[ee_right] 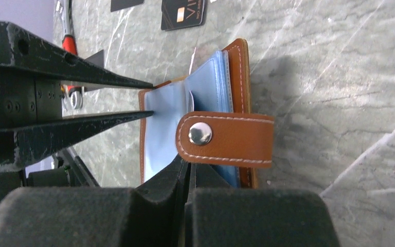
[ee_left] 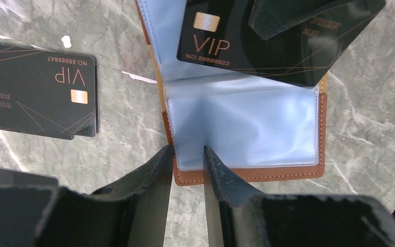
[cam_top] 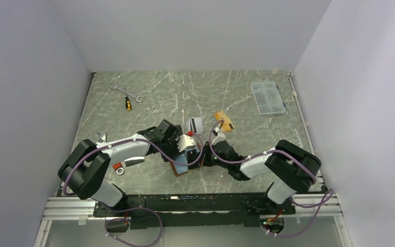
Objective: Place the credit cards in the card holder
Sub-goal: Insert the credit card into the card holder.
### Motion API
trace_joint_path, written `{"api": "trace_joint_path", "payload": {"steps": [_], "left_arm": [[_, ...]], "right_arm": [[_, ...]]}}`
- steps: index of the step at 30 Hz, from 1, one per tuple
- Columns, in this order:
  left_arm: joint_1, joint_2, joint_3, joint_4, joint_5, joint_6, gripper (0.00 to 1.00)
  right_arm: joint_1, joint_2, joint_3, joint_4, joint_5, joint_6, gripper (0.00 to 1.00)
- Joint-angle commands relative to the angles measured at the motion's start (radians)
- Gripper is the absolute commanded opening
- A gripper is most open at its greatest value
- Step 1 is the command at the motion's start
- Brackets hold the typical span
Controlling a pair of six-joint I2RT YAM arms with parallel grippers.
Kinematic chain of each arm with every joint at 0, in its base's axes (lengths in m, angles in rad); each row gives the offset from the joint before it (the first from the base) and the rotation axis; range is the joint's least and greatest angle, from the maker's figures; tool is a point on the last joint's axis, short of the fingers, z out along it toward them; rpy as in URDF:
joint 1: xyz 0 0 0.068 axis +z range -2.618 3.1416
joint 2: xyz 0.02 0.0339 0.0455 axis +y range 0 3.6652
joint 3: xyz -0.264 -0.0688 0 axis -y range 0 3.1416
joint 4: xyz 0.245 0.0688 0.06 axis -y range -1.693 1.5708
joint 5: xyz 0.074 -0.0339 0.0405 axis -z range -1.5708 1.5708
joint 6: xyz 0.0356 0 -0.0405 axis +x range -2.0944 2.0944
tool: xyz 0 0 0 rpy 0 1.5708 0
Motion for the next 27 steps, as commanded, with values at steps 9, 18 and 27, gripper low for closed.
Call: {"api": "trace_joint_path", "payload": {"steps": [9,18,27], "left_arm": [[-0.004,-0.017,-0.017,-0.018,-0.034,0.006,0.33],[-0.005,-0.094,0.037,-0.149,0.005,0.006,0.33],[-0.111,-0.077,-0.040,-0.118,0.013,0.028,0.34]], "right_arm": [[-0.005,0.053,-0.035,0.040,-0.076,0.002,0.00],[-0.006,0.059,-0.023,0.027,-0.022,0.022,0.00],[0.000,0.064,-0.009,0.023,-0.021,0.020,0.00]]}}
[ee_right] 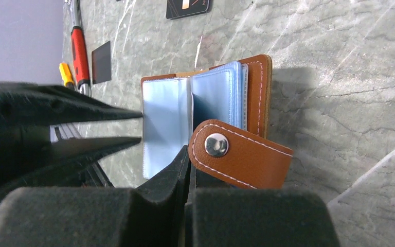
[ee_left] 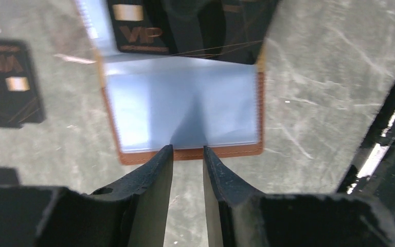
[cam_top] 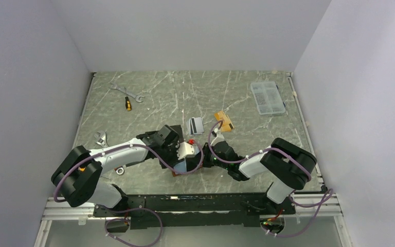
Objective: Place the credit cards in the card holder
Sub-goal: Insert the credit card into the card holder.
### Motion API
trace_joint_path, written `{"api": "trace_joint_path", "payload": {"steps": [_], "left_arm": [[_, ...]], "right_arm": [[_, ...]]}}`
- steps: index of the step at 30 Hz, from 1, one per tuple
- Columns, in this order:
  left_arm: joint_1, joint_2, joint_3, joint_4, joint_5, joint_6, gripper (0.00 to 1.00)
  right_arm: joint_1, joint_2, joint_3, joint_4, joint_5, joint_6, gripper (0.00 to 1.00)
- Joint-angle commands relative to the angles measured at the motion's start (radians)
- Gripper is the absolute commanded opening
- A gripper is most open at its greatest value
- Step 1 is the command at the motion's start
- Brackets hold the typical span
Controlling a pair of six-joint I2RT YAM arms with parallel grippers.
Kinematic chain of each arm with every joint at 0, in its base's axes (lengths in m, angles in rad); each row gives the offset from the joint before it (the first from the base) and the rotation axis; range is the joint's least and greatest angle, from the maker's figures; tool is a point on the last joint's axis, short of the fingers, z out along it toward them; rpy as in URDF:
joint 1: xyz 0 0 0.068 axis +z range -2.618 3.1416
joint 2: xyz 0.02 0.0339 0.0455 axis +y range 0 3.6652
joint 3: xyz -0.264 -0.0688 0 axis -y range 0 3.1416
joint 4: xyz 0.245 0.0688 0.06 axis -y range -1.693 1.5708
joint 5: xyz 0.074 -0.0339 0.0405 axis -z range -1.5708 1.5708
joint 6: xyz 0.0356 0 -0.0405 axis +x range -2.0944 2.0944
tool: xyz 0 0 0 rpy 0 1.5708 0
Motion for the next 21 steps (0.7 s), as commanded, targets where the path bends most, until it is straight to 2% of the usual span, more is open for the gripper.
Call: {"api": "trace_joint_path", "payload": {"steps": [1,14,21], "left_arm": [[-0.072,0.020,-0.040,0.031,0.002,0.024,0.34],[-0.097,0.041,-0.096,0.072,-0.060,0.063,0.33],[-0.108,0.038,-0.090,0.064,-0.068,0.061,0.33]], "right_arm": [[0.006,0.020,0.011,-0.054,0.041,-0.018,0.00],[0.004,0.024,0.040,-0.070,0.125,0.011,0.00],[0.006,0.077,0.058,-0.024,0.097,0.039,0.00]]}}
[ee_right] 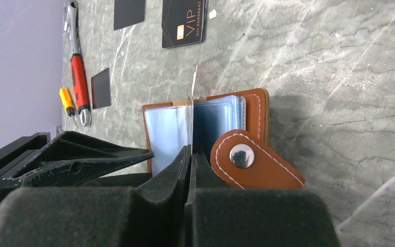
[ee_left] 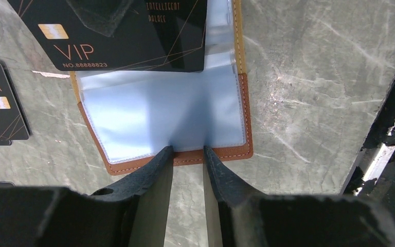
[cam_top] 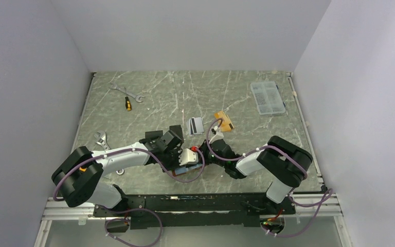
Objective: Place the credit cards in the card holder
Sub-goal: Insert the credit card into the card holder.
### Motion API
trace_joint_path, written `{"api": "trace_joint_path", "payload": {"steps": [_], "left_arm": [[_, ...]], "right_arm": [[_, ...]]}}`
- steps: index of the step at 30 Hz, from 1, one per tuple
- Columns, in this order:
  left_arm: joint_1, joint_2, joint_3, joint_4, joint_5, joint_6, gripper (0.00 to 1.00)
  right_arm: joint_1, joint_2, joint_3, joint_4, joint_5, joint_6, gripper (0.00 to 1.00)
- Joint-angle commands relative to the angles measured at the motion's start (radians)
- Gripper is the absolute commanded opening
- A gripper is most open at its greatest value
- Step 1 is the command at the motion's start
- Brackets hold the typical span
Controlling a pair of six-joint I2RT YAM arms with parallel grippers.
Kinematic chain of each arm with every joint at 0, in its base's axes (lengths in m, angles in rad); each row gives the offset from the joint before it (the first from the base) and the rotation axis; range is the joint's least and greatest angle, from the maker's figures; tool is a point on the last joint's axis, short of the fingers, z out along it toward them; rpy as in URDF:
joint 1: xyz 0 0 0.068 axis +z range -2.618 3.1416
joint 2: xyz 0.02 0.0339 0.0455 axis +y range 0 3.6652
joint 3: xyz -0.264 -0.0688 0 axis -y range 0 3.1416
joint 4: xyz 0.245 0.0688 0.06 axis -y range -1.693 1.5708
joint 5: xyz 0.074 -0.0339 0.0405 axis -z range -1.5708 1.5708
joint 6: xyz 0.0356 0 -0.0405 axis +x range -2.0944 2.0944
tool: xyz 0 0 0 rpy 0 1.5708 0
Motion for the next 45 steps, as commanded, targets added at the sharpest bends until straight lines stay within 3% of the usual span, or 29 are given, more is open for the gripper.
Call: {"api": "trace_joint_path", "payload": {"steps": [1,12,23,36,42,45], "left_arm": [[-0.011,0.036,-0.033,0.013,-0.022,0.024,0.33],[-0.011,0.042,-0.023,0.019,-0.026,0.011,0.31],[-0.010,0.049,-0.019,0.016,-0.029,0.001,0.30],[-0.010,0.036,-0.026,0.008,-0.025,0.006,0.29],[-0.011,0.037,-0.028,0.064,-0.020,0.001,0.28],[-0.010,0.037,-0.023,0.010,-0.019,-0.001,0.28]], "right_arm": [[0.001,0.048,0.005,-0.007,0.024,0.012,0.00],[0.044,-0.033,-0.060,-0.053,0.042,0.000,0.00],[0.043,0.065,-0.025,0.060,-0.008,0.026,0.00],[0.042,0.003,-0.024,-0.145,0.033,0.018,0.00],[0.041,-0.032,-0.045,-0.177,0.012,0.002,0.00],[0.041,0.002,-0.016,-0.176,-0.012,-0.010,0.00]]}}
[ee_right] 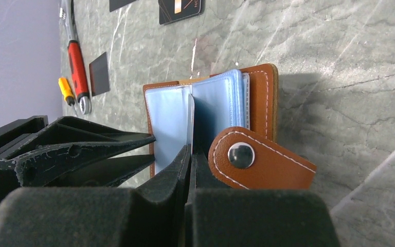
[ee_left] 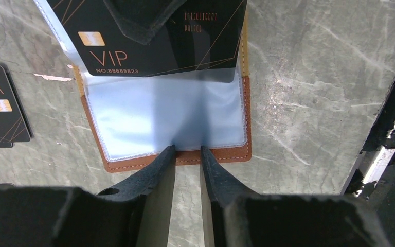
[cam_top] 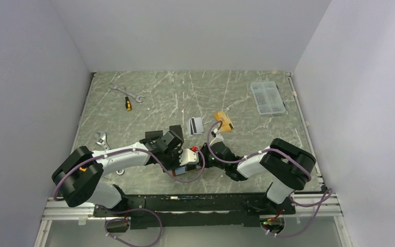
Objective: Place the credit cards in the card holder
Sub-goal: Insert the credit card into the card holder.
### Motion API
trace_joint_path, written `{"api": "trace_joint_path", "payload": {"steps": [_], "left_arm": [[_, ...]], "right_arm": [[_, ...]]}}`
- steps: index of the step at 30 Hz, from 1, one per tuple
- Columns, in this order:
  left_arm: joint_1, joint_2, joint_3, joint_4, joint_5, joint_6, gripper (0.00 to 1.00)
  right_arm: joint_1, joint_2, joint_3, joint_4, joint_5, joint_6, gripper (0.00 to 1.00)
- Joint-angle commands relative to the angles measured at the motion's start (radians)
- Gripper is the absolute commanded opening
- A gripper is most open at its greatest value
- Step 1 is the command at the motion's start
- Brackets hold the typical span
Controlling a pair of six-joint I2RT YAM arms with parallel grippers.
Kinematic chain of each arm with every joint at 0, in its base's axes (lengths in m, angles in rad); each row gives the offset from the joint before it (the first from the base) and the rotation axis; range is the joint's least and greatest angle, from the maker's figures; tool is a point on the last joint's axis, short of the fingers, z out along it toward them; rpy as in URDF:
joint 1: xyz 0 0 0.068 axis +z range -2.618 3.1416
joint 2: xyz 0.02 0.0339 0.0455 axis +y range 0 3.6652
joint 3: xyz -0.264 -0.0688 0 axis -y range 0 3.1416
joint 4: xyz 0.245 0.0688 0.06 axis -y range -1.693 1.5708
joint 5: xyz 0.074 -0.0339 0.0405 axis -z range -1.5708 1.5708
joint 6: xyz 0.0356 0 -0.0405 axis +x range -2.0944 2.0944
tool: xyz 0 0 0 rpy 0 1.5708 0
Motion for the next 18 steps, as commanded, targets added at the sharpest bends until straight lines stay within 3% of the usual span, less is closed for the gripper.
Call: {"api": "trace_joint_path", "payload": {"steps": [1,8,15,18], "left_arm": [[-0.005,0.036,-0.022,0.002,-0.012,0.003,0.28],[-0.004,0.036,-0.019,-0.001,-0.006,0.000,0.28],[-0.004,0.040,-0.021,0.002,-0.007,0.006,0.27],[-0.004,0.040,-0.021,0.003,-0.007,0.004,0.27]], "right_arm": [[0.006,0.050,0.014,-0.127,-0.035,-0.063,0.00],[-0.017,0.119,0.043,-0.088,-0.112,-0.079,0.00],[-0.032,0.091,0.044,-0.173,-0.109,-0.098,0.01],[-0.033,0.093,0.078,-0.257,-0.101,-0.120,0.22]]}}
